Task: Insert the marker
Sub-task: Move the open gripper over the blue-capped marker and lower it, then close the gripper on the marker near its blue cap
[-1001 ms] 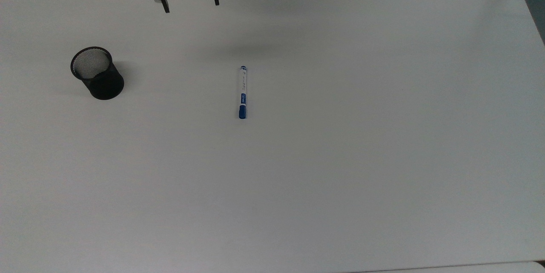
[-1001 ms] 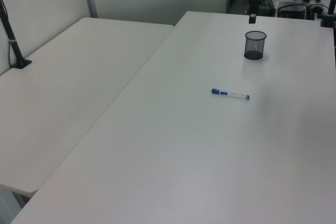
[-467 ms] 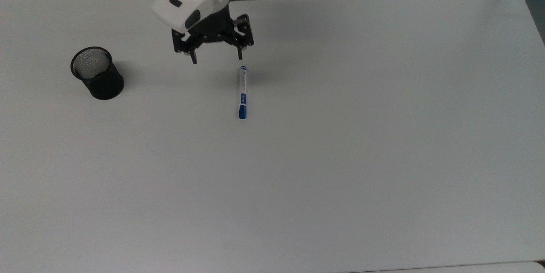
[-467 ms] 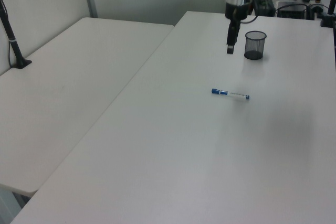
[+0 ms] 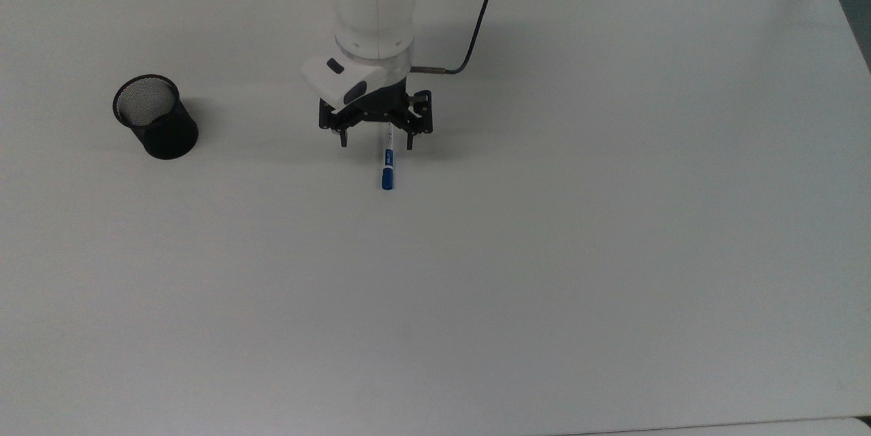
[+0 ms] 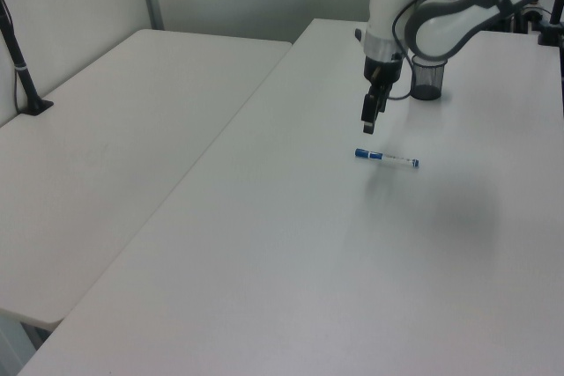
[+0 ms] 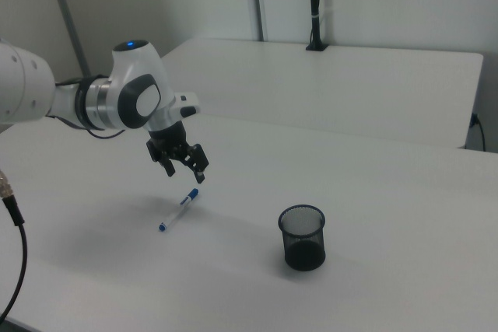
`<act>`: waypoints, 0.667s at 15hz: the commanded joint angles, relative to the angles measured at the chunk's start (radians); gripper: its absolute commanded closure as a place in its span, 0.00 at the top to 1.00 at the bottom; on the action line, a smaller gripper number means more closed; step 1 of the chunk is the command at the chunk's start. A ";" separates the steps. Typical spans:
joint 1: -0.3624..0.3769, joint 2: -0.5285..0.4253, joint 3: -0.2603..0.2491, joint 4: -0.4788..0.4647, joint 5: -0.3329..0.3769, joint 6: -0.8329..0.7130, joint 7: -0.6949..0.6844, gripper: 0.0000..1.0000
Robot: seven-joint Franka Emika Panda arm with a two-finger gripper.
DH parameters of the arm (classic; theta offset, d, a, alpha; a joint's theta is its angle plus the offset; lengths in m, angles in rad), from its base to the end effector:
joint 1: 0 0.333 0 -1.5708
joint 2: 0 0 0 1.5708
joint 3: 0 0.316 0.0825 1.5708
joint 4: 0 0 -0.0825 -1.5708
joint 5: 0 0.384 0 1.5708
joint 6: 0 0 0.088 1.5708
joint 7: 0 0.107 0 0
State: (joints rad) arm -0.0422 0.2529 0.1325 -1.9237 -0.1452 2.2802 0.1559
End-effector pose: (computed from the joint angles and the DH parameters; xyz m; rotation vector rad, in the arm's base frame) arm 0.6183 0.0486 0.3715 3.0678 0.0265 0.1783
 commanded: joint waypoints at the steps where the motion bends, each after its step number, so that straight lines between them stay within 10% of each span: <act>1: 0.013 0.045 -0.004 -0.006 -0.109 0.062 0.138 0.96; 10: 0.018 0.118 -0.004 -0.003 -0.152 0.134 0.235 0.65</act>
State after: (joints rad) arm -0.0347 0.3568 0.1324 -1.9235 -0.2654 2.3759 0.3513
